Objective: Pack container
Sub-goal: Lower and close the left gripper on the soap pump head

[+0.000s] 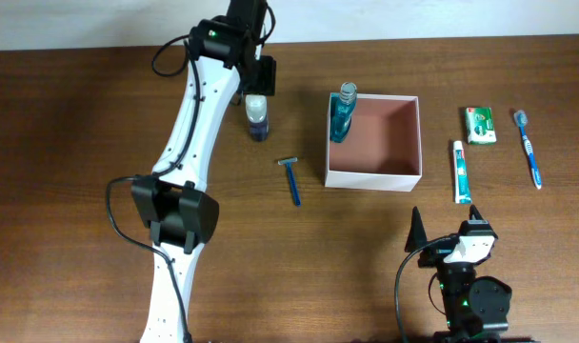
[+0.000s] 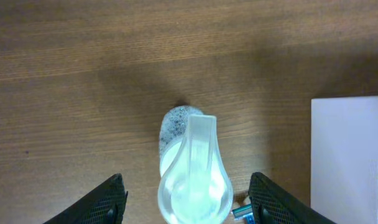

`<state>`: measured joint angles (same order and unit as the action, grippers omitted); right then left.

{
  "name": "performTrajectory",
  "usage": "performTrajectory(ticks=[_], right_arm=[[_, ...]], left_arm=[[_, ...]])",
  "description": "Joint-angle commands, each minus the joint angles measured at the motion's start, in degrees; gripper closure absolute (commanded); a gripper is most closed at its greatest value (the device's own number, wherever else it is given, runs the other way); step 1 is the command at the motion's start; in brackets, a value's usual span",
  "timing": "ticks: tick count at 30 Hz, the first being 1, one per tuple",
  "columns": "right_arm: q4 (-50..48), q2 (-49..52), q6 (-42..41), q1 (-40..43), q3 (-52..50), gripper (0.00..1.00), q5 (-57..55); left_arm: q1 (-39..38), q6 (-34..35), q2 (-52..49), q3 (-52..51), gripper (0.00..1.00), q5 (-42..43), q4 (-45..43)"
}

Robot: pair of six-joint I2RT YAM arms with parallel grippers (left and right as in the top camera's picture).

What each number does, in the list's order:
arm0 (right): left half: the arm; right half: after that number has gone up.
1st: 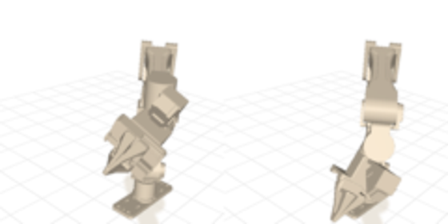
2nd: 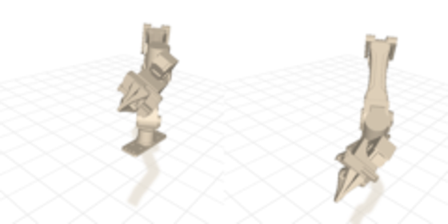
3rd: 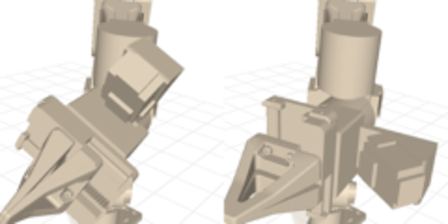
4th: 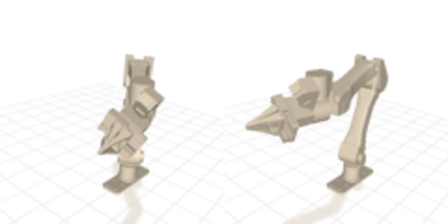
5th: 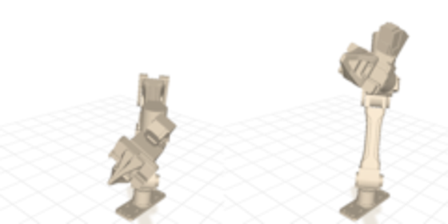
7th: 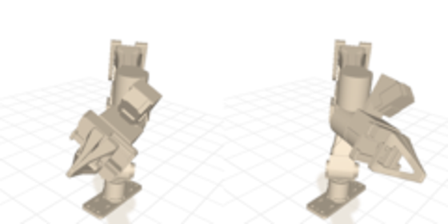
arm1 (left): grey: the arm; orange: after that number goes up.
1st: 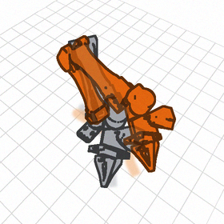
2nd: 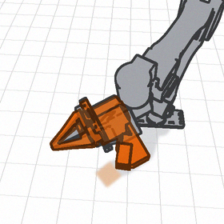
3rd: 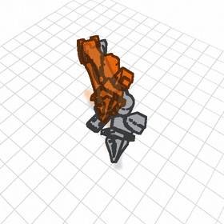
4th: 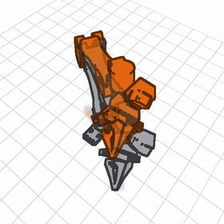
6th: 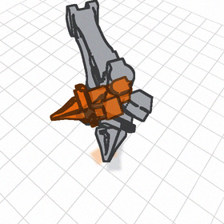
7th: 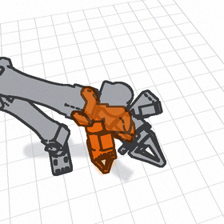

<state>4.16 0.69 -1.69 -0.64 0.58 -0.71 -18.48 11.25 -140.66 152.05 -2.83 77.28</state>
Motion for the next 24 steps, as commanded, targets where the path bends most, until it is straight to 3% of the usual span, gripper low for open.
performTrajectory(ticks=[1,24], right_arm=[[0.42,-0.44,-0.02,-0.42,-0.26,0.01,0.28],[0.42,-0.44,-0.02,-0.42,-0.26,0.01,0.26]], left_arm=[[0.00,-3.54,1.70,-1.38,0.35,1.81,-0.83],[0.00,-3.39,0.85,-3.89,0.35,1.60,-3.54]])
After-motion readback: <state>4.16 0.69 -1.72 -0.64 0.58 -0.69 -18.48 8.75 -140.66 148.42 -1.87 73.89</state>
